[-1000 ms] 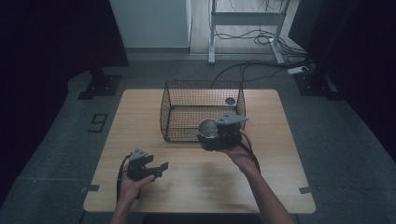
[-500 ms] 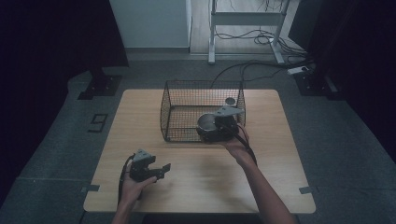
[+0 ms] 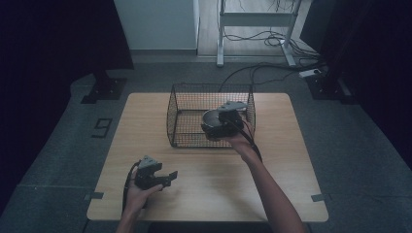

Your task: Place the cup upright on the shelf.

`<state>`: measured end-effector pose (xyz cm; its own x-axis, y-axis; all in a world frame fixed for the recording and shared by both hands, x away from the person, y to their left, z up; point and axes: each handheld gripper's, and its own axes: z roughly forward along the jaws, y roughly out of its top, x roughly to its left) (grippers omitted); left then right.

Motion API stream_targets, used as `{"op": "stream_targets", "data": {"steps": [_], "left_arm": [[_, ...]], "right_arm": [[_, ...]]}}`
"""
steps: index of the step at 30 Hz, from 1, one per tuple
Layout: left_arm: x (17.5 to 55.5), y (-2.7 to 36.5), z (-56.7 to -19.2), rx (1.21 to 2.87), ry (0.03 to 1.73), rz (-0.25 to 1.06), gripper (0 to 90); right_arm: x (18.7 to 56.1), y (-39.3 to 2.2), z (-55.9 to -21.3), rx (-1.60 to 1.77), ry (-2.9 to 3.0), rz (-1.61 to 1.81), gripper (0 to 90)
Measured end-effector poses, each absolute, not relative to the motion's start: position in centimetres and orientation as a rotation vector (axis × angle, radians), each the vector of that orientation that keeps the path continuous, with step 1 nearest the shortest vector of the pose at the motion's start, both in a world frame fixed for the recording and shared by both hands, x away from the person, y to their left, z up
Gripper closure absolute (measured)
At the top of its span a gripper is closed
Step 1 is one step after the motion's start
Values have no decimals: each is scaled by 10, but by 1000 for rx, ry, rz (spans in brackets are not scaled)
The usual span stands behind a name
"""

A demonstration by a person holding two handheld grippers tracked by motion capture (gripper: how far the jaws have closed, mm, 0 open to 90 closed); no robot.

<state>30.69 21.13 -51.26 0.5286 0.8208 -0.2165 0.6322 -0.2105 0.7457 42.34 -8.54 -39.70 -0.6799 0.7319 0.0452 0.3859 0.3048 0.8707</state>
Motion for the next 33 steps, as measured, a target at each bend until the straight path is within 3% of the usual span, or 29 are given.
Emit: {"op": "stream_targets", "data": {"steps": [33], "left_arm": [[306,216,-515,1926,1203,282,210]], "right_arm": [[482,-81,-396,1077,2192,1296,152]]}}
